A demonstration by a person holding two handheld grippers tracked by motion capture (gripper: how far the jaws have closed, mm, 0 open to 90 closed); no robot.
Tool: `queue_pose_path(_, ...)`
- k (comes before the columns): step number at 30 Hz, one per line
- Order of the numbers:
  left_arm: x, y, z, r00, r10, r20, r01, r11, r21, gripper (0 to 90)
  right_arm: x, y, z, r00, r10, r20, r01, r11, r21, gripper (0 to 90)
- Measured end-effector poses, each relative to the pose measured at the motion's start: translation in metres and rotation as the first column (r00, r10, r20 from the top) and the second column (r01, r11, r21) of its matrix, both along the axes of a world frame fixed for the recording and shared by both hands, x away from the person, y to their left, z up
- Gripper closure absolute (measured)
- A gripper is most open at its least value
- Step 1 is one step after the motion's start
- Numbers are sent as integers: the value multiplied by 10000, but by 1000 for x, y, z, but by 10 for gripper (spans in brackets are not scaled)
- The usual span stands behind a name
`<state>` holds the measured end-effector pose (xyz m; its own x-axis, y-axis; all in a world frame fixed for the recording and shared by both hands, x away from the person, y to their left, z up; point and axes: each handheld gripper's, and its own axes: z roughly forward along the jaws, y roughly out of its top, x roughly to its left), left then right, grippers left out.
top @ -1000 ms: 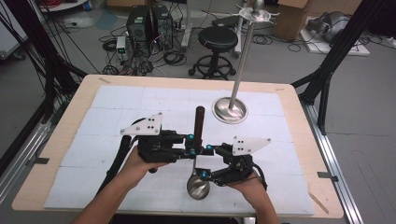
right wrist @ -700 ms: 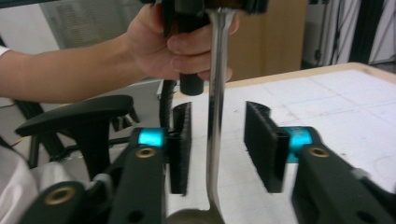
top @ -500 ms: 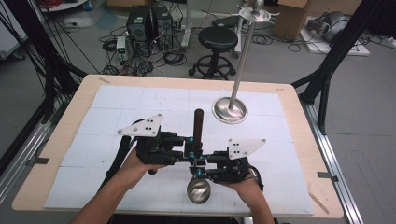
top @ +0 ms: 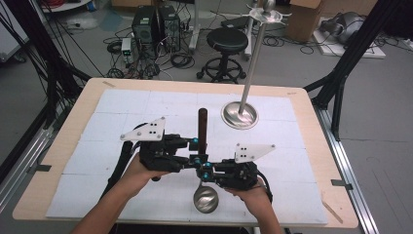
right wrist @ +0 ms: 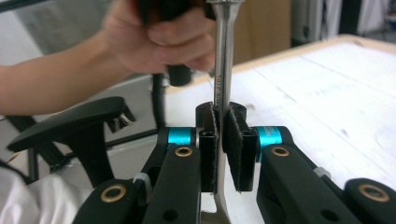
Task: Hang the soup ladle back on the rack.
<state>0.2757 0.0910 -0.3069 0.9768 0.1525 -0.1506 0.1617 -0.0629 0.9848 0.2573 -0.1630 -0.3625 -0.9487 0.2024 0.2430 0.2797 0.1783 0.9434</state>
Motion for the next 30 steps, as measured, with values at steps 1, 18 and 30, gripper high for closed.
queue_pose_path(1,-1,1,0,9995,307,108,-309,9994,182,538,0,1,0,9997,-230,-2,230,9996,-148,838)
queue_pose_path(18,0,-6,4,9771,2118,218,-2128,9753,594,516,-6,12,3,9662,-2576,15,2554,9570,-1379,838)
queue_pose_path(30,3,-13,1,9738,2274,-41,-2262,9704,844,611,-11,17,3,9474,-3199,77,3171,9354,-1562,838)
